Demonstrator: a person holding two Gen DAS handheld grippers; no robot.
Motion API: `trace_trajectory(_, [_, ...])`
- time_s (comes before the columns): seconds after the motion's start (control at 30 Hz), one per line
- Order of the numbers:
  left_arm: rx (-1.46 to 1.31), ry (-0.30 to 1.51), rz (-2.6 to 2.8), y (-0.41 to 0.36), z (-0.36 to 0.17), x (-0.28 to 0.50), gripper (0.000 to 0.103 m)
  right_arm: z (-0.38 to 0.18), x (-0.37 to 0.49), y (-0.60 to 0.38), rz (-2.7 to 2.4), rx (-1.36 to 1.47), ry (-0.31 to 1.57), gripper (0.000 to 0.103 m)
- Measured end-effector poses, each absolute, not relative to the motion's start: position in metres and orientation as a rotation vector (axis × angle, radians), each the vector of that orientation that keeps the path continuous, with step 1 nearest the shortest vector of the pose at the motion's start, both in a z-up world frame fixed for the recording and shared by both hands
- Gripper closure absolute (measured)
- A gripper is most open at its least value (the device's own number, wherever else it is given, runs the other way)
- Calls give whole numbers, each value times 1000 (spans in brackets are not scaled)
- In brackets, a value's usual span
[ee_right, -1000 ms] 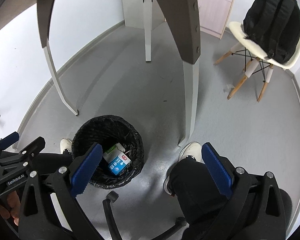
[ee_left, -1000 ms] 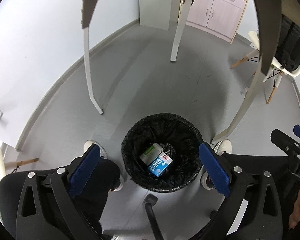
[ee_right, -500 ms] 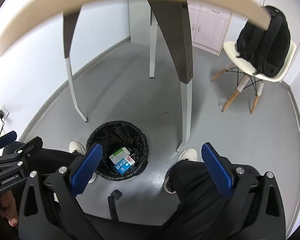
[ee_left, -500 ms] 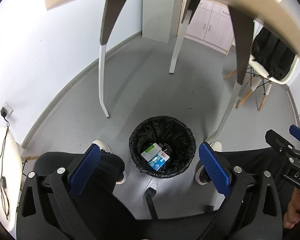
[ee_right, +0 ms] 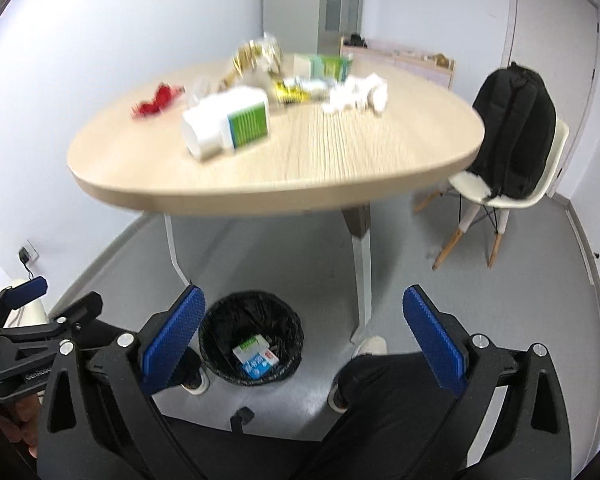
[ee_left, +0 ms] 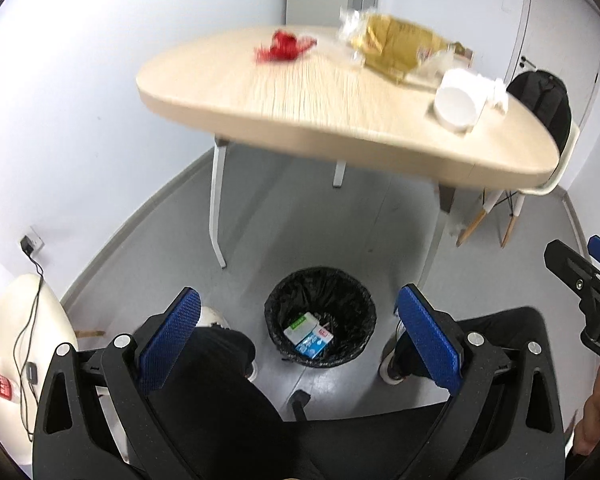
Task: Collect trash
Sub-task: 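Raise both grippers back toward the table items, then grasp the red mesh net with the left gripper while the right grasps the white pill bottle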
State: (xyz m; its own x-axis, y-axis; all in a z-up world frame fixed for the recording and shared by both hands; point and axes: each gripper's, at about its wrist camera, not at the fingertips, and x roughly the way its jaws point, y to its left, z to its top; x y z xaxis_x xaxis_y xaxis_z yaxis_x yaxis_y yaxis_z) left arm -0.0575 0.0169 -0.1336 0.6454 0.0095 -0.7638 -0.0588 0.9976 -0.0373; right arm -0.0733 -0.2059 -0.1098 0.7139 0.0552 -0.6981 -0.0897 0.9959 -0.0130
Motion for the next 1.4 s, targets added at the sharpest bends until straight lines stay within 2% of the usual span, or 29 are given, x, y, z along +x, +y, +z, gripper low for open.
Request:
trace_trajectory(0.37, [-61, 769, 59, 25, -64, -42, 6, -55, -69, -198, 104, -41, 683, 8])
trace_trajectory(0.57, [-70, 767, 76, 33, -51, -13, 7, -43, -50, -191, 127, -36, 681, 8])
trace_trajectory(0.83, [-76, 799, 99, 47, -53, 67, 7, -50, 3, -170, 165, -31, 733, 8])
trace_trajectory(1.2, [-57, 851, 125, 56, -71, 171, 13, -75, 57, -155, 192, 5, 799, 21])
trace_trajectory(1.3, [-65, 879, 118, 58, -77, 191, 19, -76, 64, -159, 196, 12, 812, 28])
trace_trajectory(1.4, [-45, 876, 127, 59, -80, 204, 23, -77, 68, -168, 187, 17, 815, 30])
